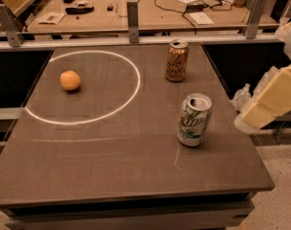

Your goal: Move orange near orange can

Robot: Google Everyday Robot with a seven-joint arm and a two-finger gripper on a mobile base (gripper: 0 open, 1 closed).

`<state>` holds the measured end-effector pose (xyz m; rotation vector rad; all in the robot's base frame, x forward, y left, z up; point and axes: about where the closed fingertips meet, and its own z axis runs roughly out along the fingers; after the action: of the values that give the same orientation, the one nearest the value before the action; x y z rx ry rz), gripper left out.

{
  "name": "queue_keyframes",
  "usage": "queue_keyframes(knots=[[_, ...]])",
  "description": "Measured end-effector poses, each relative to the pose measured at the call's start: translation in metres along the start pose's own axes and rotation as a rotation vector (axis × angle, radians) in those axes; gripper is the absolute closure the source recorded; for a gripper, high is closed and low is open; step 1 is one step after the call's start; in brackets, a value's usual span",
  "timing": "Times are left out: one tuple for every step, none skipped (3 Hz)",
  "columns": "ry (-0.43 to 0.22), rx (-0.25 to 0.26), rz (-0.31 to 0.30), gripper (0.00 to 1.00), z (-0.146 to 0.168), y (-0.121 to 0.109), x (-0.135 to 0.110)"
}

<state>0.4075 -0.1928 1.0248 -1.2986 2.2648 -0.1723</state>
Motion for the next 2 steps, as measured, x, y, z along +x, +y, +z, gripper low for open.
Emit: queue_keyframes(knots=[[-0.083, -0.14, 0.053, 0.0, 0.024, 0.0, 0.02], [-0.218, -0.244, 0.059, 0.0, 0.038, 0.01, 0.022]])
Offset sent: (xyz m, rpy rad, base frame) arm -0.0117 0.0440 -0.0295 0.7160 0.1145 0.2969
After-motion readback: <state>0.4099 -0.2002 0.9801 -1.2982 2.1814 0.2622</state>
